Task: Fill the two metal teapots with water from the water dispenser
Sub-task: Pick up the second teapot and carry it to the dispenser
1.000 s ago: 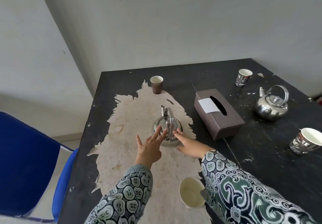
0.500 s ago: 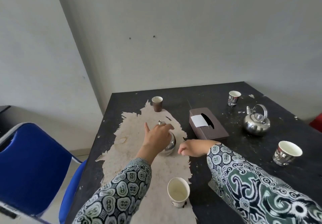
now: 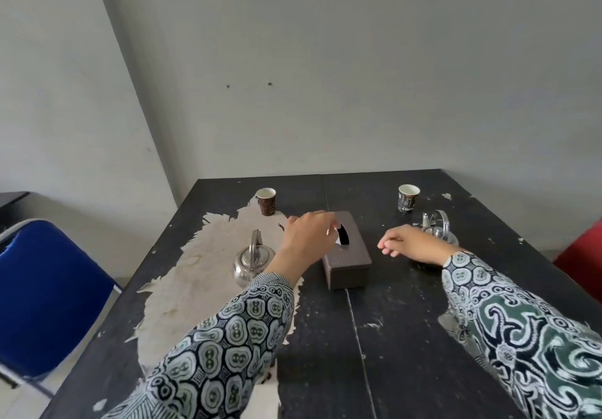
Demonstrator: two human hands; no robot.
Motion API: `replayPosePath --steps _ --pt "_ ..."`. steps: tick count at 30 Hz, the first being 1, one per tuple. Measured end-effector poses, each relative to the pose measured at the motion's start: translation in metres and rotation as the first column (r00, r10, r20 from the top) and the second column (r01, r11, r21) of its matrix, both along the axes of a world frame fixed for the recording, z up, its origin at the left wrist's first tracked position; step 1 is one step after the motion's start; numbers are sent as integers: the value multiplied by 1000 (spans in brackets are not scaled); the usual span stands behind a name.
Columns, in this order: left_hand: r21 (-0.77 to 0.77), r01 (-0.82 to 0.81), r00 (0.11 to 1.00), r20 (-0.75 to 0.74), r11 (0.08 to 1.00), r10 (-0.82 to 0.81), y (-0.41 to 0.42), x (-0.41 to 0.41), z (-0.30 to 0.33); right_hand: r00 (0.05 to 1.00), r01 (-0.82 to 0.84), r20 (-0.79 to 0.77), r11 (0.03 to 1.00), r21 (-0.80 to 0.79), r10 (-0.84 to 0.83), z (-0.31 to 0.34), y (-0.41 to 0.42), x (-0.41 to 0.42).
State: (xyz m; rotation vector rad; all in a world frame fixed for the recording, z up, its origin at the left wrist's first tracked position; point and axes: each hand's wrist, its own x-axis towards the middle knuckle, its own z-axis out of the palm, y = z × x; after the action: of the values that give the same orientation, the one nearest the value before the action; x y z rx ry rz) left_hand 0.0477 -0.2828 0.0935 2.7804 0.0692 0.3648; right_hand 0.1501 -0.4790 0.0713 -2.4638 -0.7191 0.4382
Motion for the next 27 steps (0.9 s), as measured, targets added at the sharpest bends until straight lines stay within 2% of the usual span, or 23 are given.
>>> replayPosePath --steps 3,6,11,14,21,23,27 --pt "0 -1 999 -44 1000 1 -30 23 -10 978 205 -65 963 176 -196 -17 -42 24" --pt "-29 -5 997 -73 1000 2 -51 43 -24 925 380 -123 875 299 -360 -35 -73 45" --pt "-151 4 990 -137 988 -25 -74 74 -59 838 545 -225 745 386 -497 -60 -105 86" --pt "-236 -15 991 -130 972 -17 -78 94 -84 780 620 -229 673 402 -582 -74 -109 115" --pt "-338 -79 981 -192 938 13 -71 125 -117 697 701 -168 613 365 -697 -95 -96 164" --pt "-344 -91 978 -210 935 18 -69 128 -123 689 714 -216 595 369 -692 -98 -93 172" --pt "-357 -102 972 -234 929 17 -67 132 -128 687 727 -405 562 395 -603 -102 -89 184"
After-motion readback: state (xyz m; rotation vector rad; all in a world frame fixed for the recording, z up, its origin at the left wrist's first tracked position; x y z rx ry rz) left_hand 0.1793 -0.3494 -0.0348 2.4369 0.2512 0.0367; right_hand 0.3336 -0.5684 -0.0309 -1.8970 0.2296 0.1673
